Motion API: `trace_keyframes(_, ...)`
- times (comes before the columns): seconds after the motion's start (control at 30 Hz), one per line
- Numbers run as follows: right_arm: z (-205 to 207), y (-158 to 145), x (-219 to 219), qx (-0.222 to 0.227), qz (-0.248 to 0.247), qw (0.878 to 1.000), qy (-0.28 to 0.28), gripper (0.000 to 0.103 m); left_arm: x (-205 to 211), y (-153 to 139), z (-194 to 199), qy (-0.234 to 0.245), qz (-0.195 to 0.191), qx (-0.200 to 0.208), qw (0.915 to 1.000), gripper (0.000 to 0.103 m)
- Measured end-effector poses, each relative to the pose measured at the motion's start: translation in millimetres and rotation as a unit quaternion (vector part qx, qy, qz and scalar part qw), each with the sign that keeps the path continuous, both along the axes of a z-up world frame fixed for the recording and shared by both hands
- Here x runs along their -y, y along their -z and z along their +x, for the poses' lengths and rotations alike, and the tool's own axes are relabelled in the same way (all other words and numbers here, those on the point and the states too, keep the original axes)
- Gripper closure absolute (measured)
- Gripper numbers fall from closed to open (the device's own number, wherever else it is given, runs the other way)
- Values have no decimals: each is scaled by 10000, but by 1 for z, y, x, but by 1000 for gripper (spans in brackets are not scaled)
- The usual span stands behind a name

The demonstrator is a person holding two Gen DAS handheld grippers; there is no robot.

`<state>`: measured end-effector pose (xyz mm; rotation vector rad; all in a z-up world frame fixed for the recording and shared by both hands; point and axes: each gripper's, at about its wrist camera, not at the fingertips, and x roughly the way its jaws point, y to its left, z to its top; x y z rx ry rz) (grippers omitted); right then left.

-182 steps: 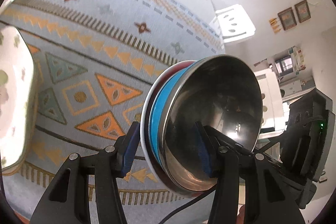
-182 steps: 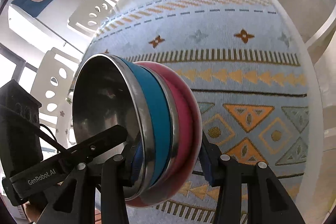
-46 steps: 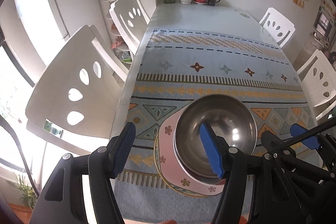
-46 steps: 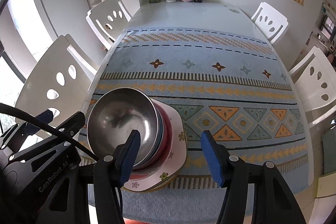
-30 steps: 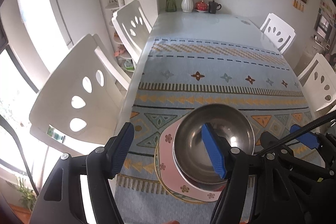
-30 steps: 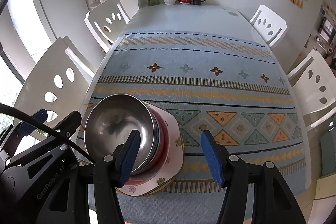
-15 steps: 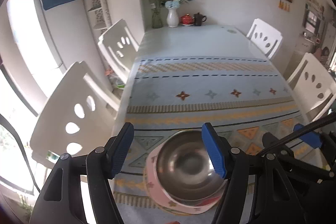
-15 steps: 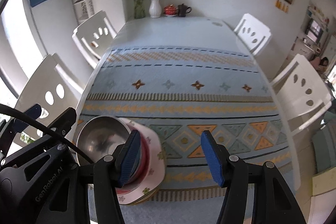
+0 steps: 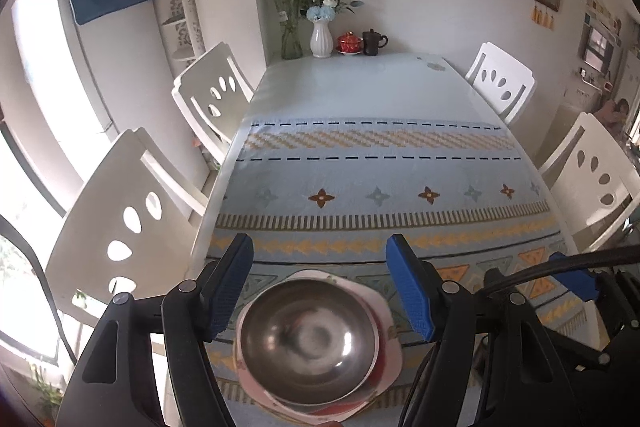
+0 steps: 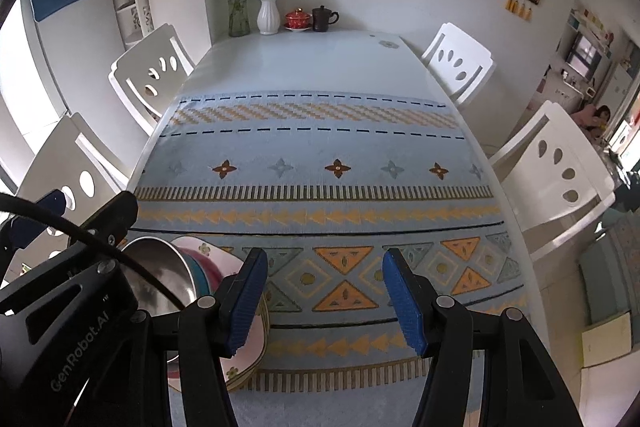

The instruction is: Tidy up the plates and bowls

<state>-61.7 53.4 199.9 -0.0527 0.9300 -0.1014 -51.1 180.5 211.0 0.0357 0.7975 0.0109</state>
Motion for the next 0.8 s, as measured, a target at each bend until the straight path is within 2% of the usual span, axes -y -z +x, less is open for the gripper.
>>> trace_keyframes(0.23, 14, 5, 13, -182, -103, 9991, -375, 45, 8, 8, 5, -371, -200, -249, 9988, 36)
trace_keyframes(0.47, 20, 25, 7, -633, -59, 9950, -775, 45, -2, 25, 2, -662, -277, -573, 9958, 36)
trace_keyframes(0.57, 21, 29, 2, -740, -74, 9937, -842, 45, -7, 27, 1, -657, -439, -646, 9948, 36)
trace_keyframes(0.8, 21, 29, -2, -805, -161, 9933, -808, 45, -7, 27, 3, -600, -447, -643, 9951, 36)
